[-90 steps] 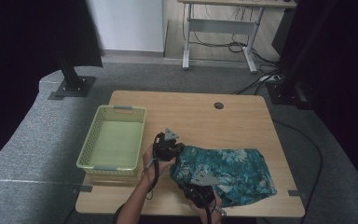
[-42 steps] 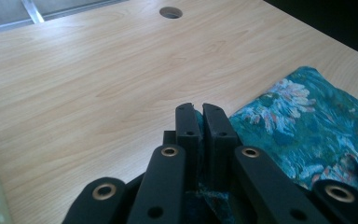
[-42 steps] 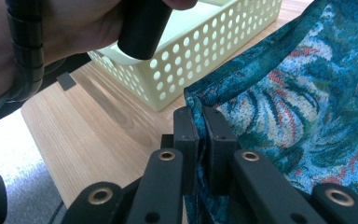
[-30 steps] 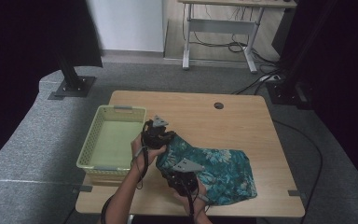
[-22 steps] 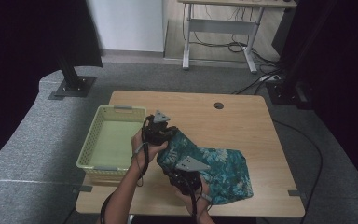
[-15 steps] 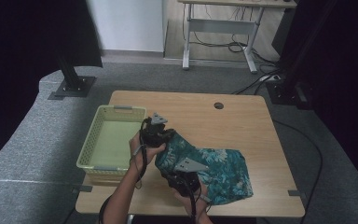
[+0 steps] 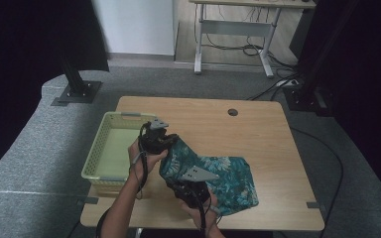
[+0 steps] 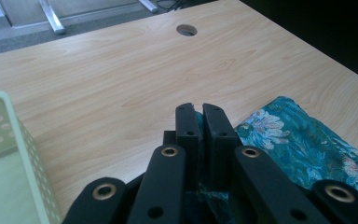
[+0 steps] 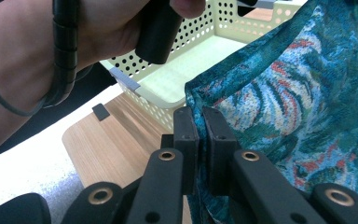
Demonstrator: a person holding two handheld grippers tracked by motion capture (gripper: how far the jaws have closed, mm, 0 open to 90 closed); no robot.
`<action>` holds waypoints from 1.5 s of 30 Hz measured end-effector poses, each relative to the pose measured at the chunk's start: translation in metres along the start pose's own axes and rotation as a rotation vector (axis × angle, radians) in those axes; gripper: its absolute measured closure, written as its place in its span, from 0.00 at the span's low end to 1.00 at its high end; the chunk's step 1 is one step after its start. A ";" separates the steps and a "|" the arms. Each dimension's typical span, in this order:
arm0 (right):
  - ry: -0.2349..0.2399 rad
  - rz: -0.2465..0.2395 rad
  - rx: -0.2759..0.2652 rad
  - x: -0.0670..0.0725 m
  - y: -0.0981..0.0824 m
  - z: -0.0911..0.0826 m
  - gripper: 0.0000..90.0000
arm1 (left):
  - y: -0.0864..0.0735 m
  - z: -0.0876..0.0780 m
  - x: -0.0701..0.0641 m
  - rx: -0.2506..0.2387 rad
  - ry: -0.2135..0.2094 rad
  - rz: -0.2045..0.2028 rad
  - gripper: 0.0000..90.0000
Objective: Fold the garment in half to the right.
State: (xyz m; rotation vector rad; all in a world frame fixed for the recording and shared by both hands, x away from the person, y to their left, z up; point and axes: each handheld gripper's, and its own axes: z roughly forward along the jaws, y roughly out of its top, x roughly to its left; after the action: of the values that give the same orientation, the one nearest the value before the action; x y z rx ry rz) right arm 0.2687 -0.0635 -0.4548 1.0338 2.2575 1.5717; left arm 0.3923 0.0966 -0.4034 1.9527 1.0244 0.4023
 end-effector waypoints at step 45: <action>0.049 -0.016 -0.052 0.013 0.015 0.002 0.93 | 0.012 -0.008 -0.002 0.005 0.036 0.028 0.95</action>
State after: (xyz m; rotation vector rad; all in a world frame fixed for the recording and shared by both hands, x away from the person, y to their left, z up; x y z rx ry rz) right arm 0.2665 -0.0507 -0.4393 0.9720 2.2378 1.6574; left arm 0.3923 0.0966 -0.3888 1.9731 1.0223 0.4519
